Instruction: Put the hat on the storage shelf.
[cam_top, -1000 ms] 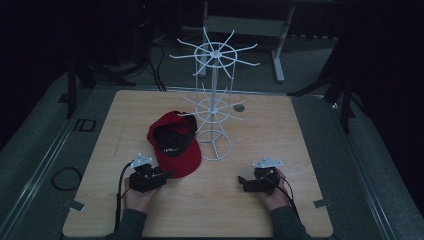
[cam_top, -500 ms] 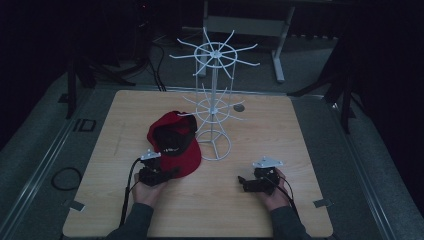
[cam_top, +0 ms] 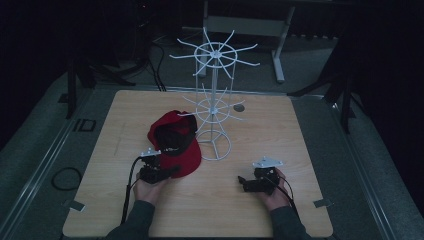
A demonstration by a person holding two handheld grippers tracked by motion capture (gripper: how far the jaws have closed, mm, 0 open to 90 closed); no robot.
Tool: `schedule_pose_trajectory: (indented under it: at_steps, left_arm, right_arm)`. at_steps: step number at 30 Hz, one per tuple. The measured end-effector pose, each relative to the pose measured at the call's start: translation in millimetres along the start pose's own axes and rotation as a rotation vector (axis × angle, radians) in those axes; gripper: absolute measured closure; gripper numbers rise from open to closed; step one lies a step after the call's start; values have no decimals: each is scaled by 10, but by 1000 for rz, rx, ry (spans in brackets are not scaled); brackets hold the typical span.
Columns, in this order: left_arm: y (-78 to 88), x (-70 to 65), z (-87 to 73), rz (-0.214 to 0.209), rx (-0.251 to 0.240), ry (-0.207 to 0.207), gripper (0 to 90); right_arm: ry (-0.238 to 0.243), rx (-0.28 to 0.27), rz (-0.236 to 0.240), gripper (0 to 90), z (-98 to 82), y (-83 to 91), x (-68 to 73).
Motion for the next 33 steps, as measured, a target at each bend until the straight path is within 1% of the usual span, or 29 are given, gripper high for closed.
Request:
schedule_pose_trajectory:
  at_steps: [1, 5, 9, 13, 16, 18, 20, 24, 28, 32, 33]
  left_arm:
    - [6, 3, 2, 3, -3, 3, 715]
    - [38, 37, -5, -2, -9, 37, 733]
    - [89, 63, 7, 6, -17, 41, 761]
    - [143, 76, 31, 4, -38, 37, 805]
    - [175, 86, 47, 8, -57, 42, 828]
    - [200, 100, 51, 14, -63, 36, 838]
    - [220, 111, 54, 26, -68, 30, 842]
    - [268, 131, 59, 48, -81, 41, 844]
    - [330, 157, 76, 54, -100, 45, 845]
    - [396, 156, 109, 58, -118, 38, 845]
    - [429, 155, 128, 63, -129, 36, 846]
  right_arm:
    - [0, 0, 0, 121, 0, 0, 0]
    - [0, 0, 0, 121, 0, 0, 0]
    - [0, 0, 0, 121, 0, 0, 0]
    - [0, 0, 0, 121, 0, 0, 0]
    - [-1, 0, 0, 121, 0, 0, 0]
    - [-1, 0, 0, 121, 0, 0, 1]
    - [-1, 0, 0, 121, 0, 0, 0]
    - [-1, 0, 0, 121, 0, 0, 0]
    - [-1, 0, 0, 121, 0, 0, 0]
    - [0, 0, 0, 121, 0, 0, 0]
    - [0, 0, 0, 121, 0, 0, 0]
Point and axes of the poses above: each handheld gripper's, and its own axes: y roughly backward along the jaws, z roughly out of its top, x roughly to its left, the point moved 6 cm from there along -y, roughly forward along the jaws, and after that the axes turned 13 degrees about -y, right-handed, at the moved point
